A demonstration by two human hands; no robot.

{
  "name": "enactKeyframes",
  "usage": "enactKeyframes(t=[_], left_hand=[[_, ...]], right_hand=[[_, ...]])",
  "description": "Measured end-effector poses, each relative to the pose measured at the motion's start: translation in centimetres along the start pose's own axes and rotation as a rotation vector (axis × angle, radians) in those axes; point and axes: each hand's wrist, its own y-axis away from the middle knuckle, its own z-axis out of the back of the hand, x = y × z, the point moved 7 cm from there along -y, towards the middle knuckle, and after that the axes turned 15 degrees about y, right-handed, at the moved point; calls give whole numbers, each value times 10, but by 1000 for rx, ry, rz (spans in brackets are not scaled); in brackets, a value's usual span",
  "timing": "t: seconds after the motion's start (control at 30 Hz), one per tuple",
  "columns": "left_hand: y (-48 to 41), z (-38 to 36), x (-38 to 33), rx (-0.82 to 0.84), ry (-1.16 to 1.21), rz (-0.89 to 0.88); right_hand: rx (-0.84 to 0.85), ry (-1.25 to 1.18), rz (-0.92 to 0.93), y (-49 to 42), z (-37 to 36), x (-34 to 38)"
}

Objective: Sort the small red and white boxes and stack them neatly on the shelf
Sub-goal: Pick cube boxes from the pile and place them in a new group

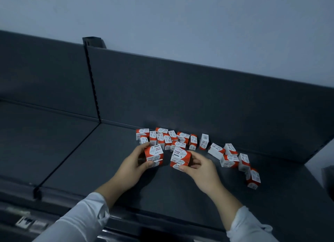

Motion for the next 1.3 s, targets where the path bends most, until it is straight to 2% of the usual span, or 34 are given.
enactKeyframes(t=[0.3, 0.7, 1.0, 1.3], left_hand=[[27, 104, -26, -21, -15, -18], [75, 266, -50, 48, -141, -64], [98, 350, -48, -17, -154, -39], [79, 397, -35, -52, -254, 22]], right_hand=[[46, -54, 148, 0, -67, 104], [52, -130, 149, 22, -195, 218], [107, -129, 156, 25, -267, 268], [238, -72, 181, -24, -306, 292]])
